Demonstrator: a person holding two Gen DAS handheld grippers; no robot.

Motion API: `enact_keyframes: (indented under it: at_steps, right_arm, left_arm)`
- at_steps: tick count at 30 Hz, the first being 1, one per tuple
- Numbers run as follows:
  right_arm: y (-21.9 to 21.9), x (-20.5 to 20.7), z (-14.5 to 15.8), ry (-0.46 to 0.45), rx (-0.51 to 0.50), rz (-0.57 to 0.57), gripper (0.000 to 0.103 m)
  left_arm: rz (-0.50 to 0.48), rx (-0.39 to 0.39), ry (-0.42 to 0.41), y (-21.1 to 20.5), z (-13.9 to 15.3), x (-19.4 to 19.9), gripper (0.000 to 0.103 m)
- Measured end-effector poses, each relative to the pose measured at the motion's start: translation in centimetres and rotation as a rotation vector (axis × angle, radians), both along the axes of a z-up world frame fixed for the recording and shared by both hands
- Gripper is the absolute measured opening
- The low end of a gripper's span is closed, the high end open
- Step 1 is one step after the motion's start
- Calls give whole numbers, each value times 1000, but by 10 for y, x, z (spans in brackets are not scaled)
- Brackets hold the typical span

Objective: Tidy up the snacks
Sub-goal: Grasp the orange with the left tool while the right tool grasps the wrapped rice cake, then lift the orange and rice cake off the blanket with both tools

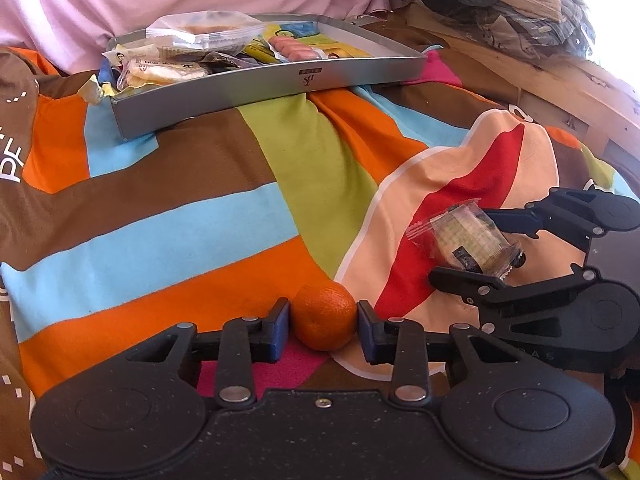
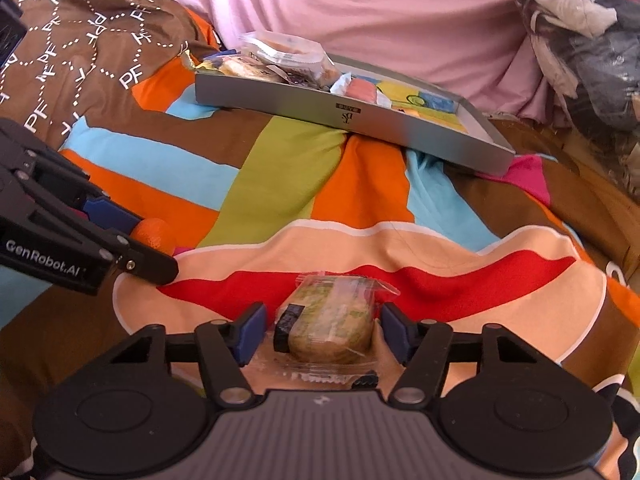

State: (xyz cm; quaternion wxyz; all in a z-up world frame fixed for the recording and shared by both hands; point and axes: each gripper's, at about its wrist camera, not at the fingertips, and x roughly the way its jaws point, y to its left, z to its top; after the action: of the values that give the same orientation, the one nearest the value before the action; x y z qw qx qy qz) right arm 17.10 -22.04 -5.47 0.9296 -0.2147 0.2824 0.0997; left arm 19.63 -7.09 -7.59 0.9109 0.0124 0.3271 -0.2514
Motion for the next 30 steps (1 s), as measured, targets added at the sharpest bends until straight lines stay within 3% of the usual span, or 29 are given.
enact_keyframes:
  at_steps: [20, 30]
  right_arm:
    - [-3, -13, 2, -28, -32, 44, 53]
    - [-4, -43, 19, -144, -32, 96, 52]
  left_arm:
    - [7, -33, 11, 0, 4, -3, 37]
    - [2, -51, -32, -11, 19, -21, 36]
